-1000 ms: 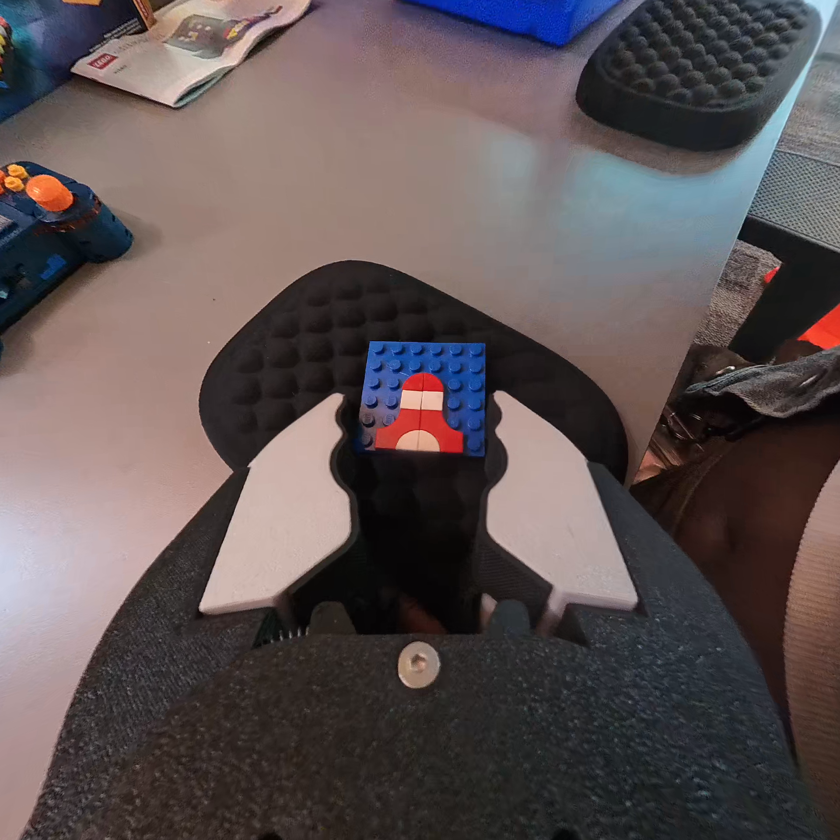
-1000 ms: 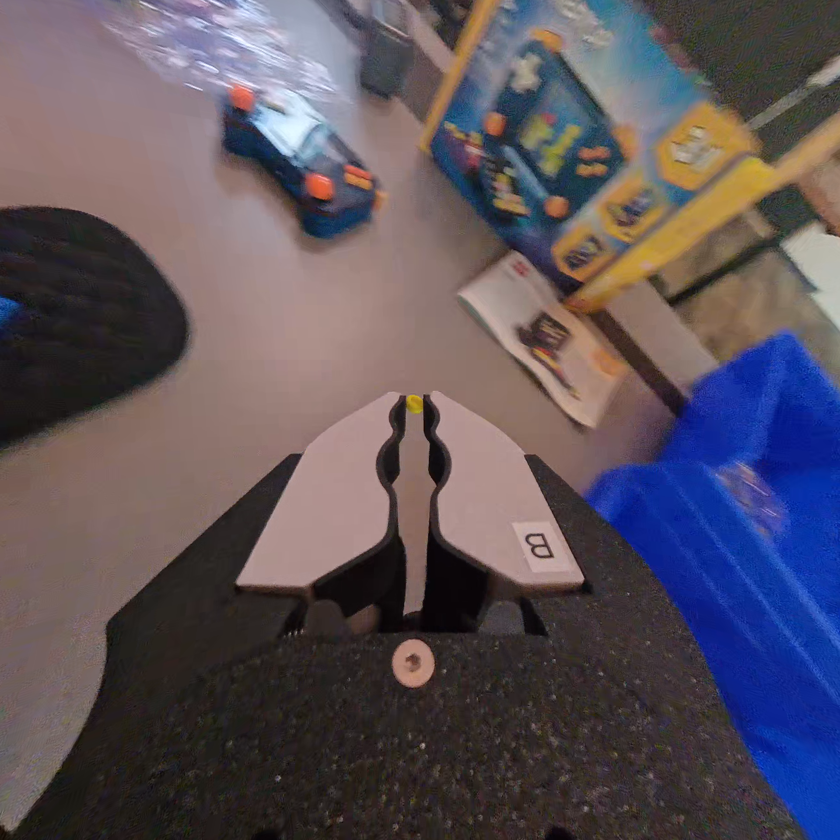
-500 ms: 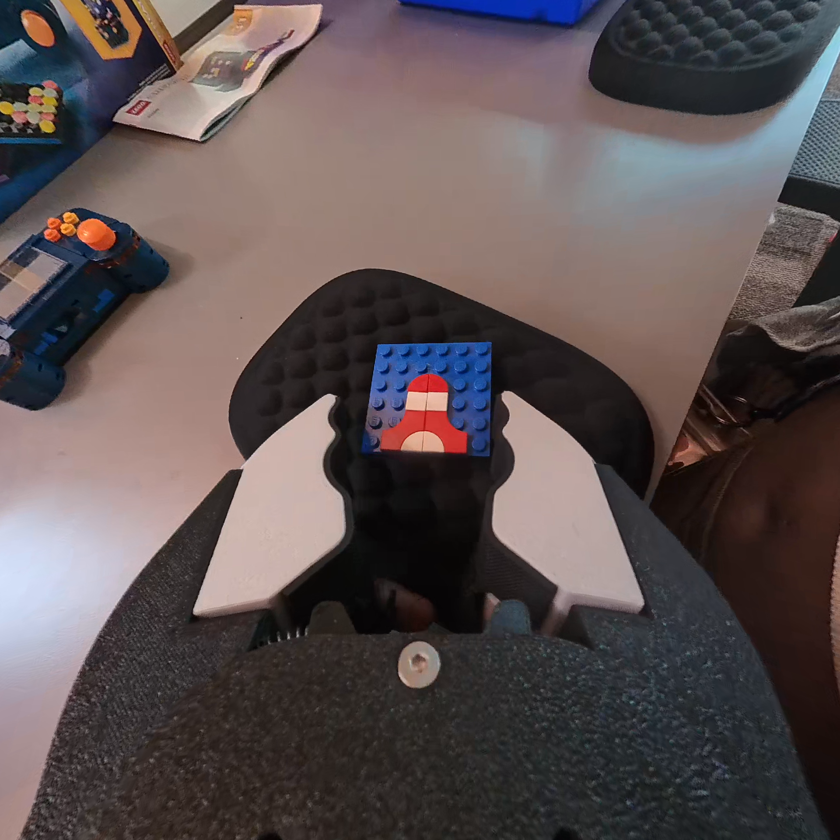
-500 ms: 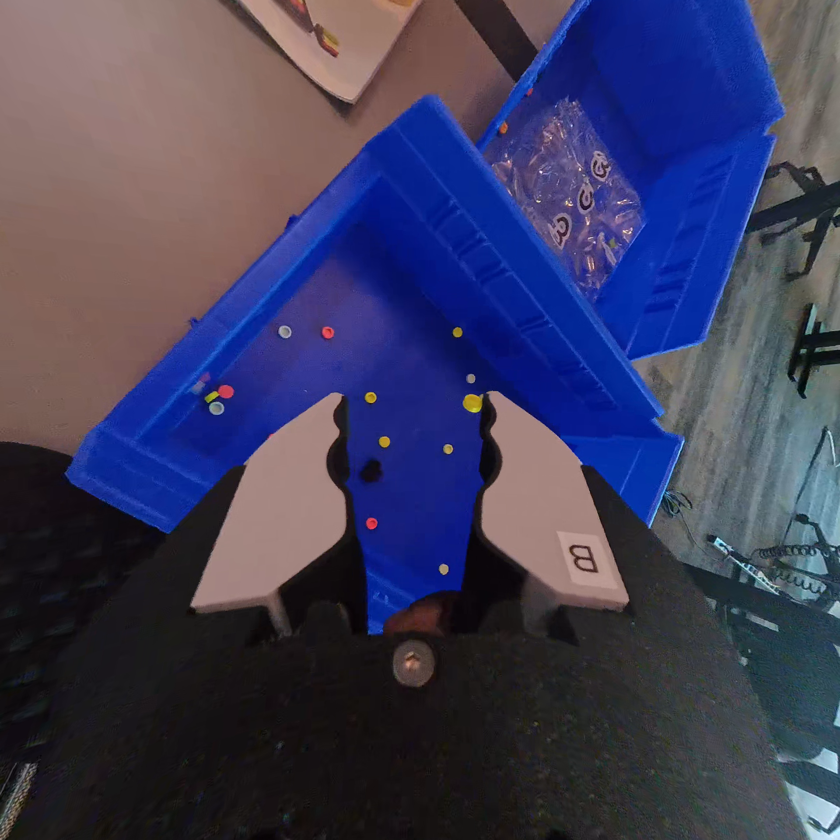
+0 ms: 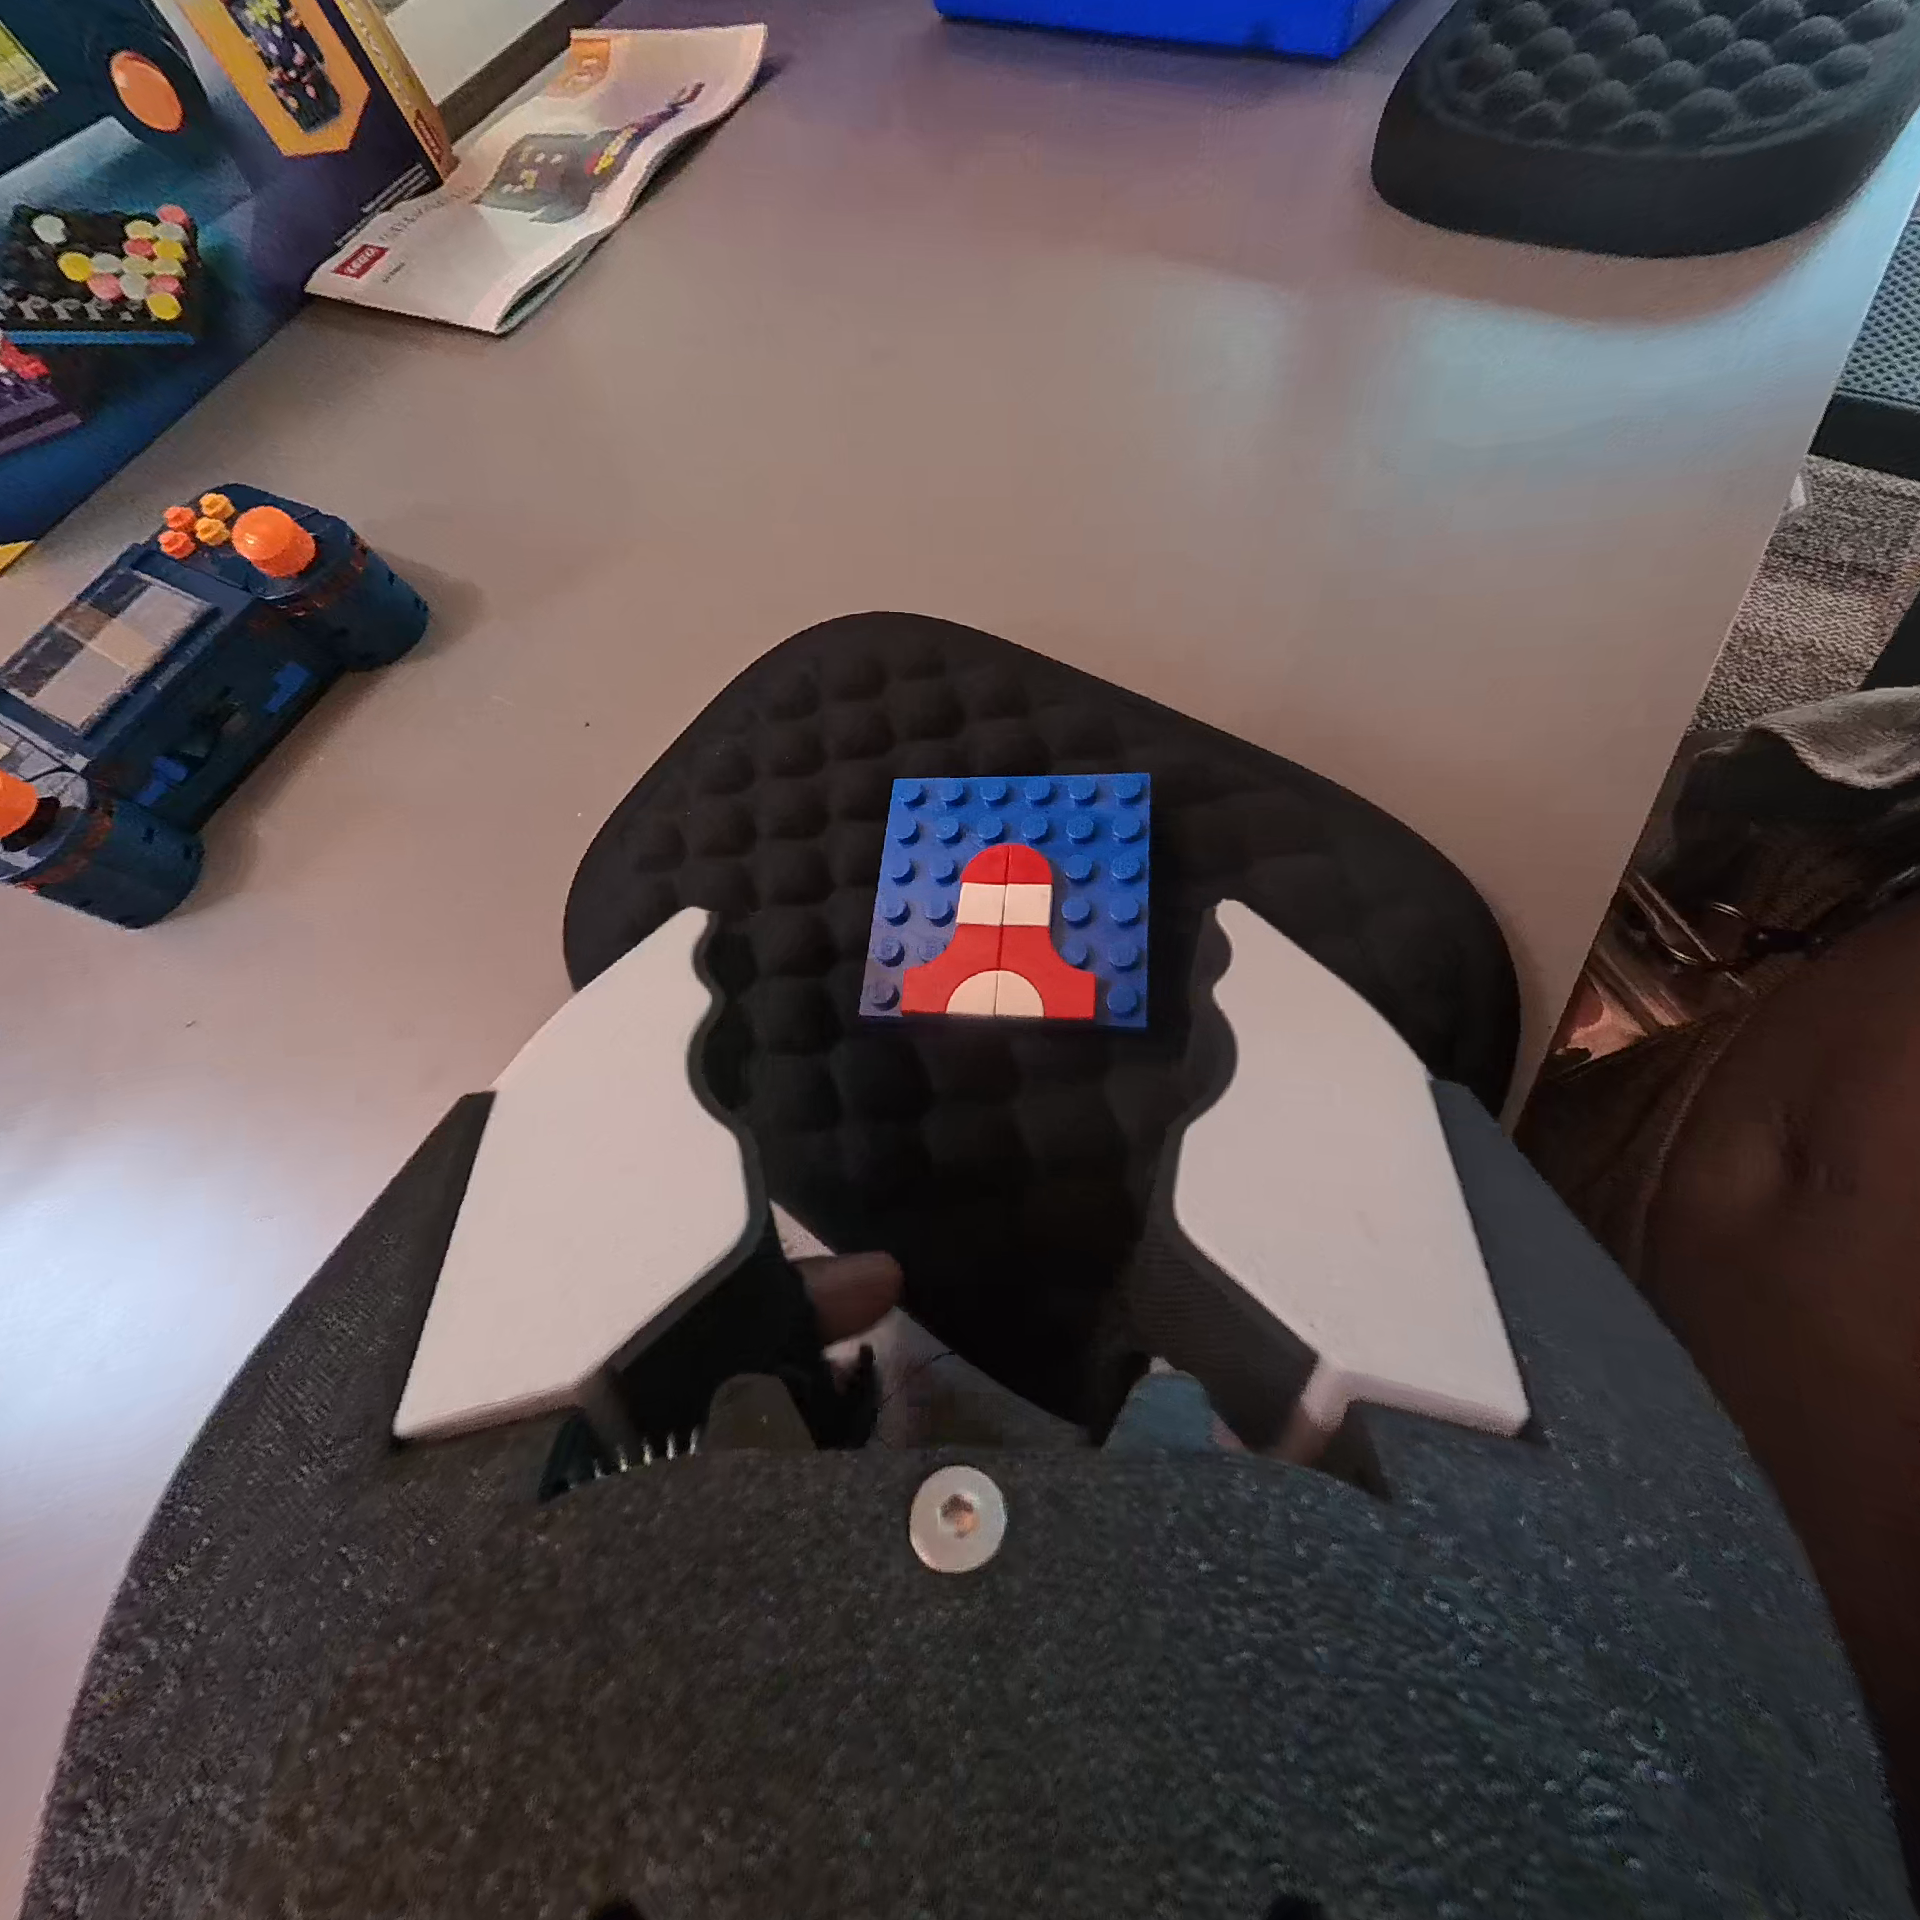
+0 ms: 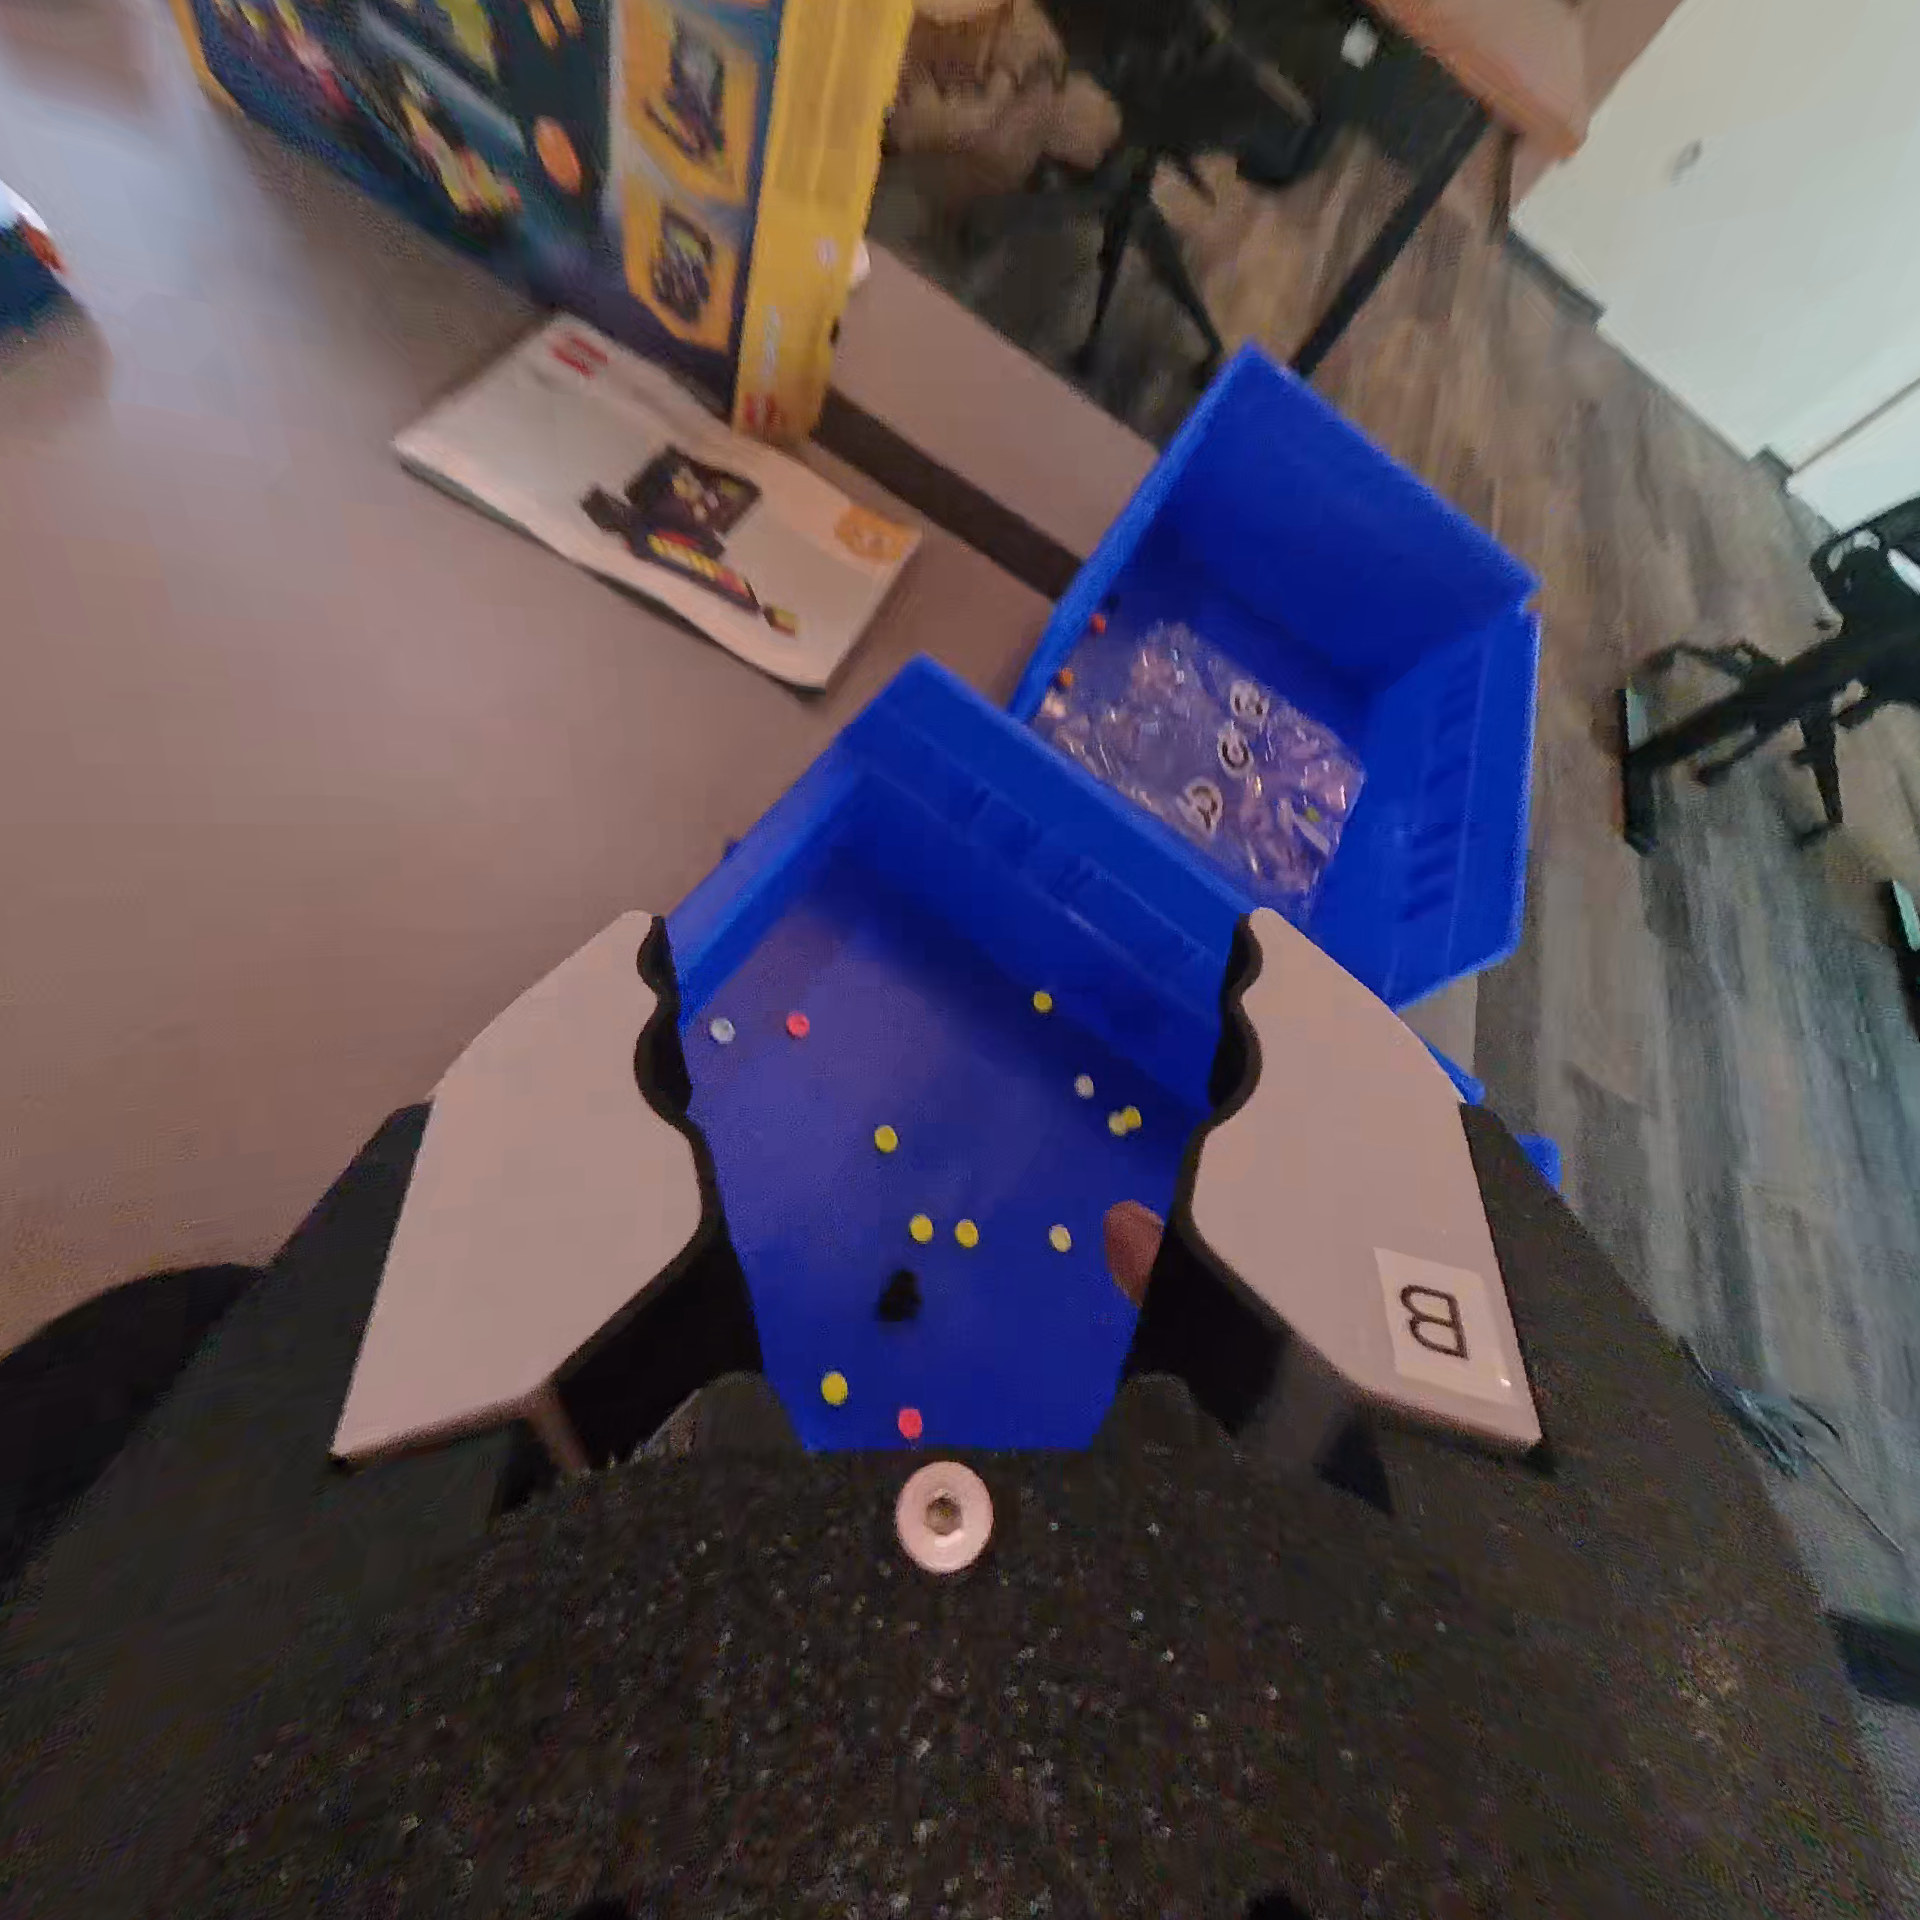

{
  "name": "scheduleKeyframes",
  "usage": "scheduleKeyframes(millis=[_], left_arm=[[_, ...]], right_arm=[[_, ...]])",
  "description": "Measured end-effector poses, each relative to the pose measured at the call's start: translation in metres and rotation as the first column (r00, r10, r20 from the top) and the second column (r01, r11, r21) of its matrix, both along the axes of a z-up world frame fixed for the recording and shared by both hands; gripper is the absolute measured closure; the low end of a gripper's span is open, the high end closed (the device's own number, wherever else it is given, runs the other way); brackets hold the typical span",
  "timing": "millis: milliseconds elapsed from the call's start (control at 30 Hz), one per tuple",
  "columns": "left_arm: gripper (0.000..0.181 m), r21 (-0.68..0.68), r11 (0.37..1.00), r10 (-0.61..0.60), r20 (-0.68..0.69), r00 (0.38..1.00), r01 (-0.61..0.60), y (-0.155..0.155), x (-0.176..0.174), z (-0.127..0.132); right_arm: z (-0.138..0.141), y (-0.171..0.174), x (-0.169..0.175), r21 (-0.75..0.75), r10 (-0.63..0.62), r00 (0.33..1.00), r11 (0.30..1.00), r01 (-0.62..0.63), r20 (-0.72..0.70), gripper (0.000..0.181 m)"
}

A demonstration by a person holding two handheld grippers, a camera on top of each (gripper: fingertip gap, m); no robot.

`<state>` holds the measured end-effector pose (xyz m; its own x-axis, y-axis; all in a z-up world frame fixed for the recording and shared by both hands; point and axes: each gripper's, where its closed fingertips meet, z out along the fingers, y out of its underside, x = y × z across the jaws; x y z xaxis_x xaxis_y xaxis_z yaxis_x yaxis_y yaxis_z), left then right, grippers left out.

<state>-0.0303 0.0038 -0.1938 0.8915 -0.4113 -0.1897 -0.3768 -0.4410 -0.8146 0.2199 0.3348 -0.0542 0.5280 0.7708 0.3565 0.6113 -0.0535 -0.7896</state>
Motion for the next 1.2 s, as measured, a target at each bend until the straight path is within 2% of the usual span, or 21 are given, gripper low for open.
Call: scheduleKeyframes(millis=[67,133,167,233,267,300,367,433,467,500,533,567,633,700,733,800,933,1033,1200], left_arm=[[0.094,-0.006,1.000,-0.005,0.004,1.000,0.005,-0.002,0.000,0.001],[0.094,0.008,1.000,-0.021,0.005,1.000,0.021,-0.004,0.001,0.004],[0.093,0.007,0.999,-0.038,0.013,0.999,0.038,-0.005,0.004,0.004],[0.085,-0.013,0.998,-0.062,0.031,0.998,0.062,-0.009,0.008,0.001],[0.080,-0.021,0.998,-0.058,0.032,0.998,0.058,-0.009,0.008,-0.001],[0.072,-0.020,0.999,-0.042,0.035,0.999,0.043,-0.008,0.007,-0.001],[0.069,-0.018,0.999,-0.034,0.046,0.998,0.035,-0.008,0.006,-0.001],[0.078,-0.029,0.998,-0.050,0.065,0.997,0.052,-0.010,0.008,-0.003],[0.085,-0.029,0.998,-0.059,0.080,0.995,0.062,-0.010,0.011,-0.003],[0.093,-0.024,0.997,-0.064,0.084,0.994,0.067,-0.010,0.012,-0.002],[0.100,-0.019,0.998,-0.061,0.075,0.995,0.063,-0.009,0.011,-0.002],[0.105,-0.013,0.998,-0.058,0.057,0.997,0.058,-0.008,0.010,-0.003],[0.112,-0.004,0.997,-0.071,0.041,0.997,0.071,-0.009,0.009,-0.002],[0.105,0.010,0.998,-0.059,0.030,0.998,0.058,-0.007,0.006,-0.001],[0.099,0.025,0.998,-0.054,0.014,0.998,0.054,-0.006,0.004,0.000],[0.108,0.009,0.995,-0.097,0.026,0.995,0.097,-0.008,0.008,0.000],[0.128,-0.033,0.992,-0.122,0.059,0.991,0.124,-0.006,0.010,-0.005],[0.129,-0.049,0.990,-0.130,0.078,0.988,0.134,-0.006,0.010,-0.007],[0.129,-0.075,0.986,-0.140,0.092,0.986,0.147,-0.006,0.010,-0.010]], right_arm=[[0.024,-0.021,-0.021,0.104,0.149,0.975,0.986,-0.133,-0.167,0.095],[0.050,-0.052,-0.043,0.231,0.337,0.886,0.934,-0.272,-0.319,0.098],[0.058,-0.067,-0.052,0.238,0.387,0.839,0.919,-0.315,-0.382,0.090],[0.067,-0.090,-0.067,0.239,0.428,0.773,0.903,-0.356,-0.468,0.045],[0.071,-0.100,-0.073,0.253,0.444,0.754,0.896,-0.365,-0.484,0.034],[0.072,-0.110,-0.080,0.269,0.468,0.738,0.884,-0.383,-0.486,0.033],[0.077,-0.134,-0.094,0.322,0.534,0.691,0.845,-0.426,-0.486,0.035],[0.077,-0.167,-0.113,0.339,0.621,0.596,0.781,-0.525,-0.509,0.066],[0.071,-0.188,-0.125,0.314,0.668,0.532,0.729,-0.608,-0.519,0.092],[0.062,-0.210,-0.138,0.278,0.707,0.462,0.664,-0.694,-0.535,0.109],[0.050,-0.232,-0.152,0.219,0.728,0.408,0.598,-0.771,-0.551,0.109],[0.033,-0.252,-0.166,0.138,0.738,0.388,0.540,-0.830,-0.553,0.109],[-0.013,-0.284,-0.191,-0.062,0.776,0.421,0.447,-0.892,-0.469,0.125],[-0.059,-0.306,-0.207,-0.213,0.842,0.428,0.375,-0.902,-0.328,0.131],[-0.077,-0.314,-0.214,-0.251,0.871,0.414,0.352,-0.901,-0.265,0.138],[-0.100,-0.327,-0.227,-0.281,0.914,0.355,0.294,-0.914,-0.197,0.147],[-0.129,-0.338,-0.244,-0.346,0.956,0.267,0.210,-0.915,-0.125,0.151],[-0.136,-0.339,-0.247,-0.359,0.973,0.212,0.165,-0.919,-0.095,0.154],[-0.140,-0.339,-0.246,-0.386,0.987,0.158,0.147,-0.911,0.004,0.155]])
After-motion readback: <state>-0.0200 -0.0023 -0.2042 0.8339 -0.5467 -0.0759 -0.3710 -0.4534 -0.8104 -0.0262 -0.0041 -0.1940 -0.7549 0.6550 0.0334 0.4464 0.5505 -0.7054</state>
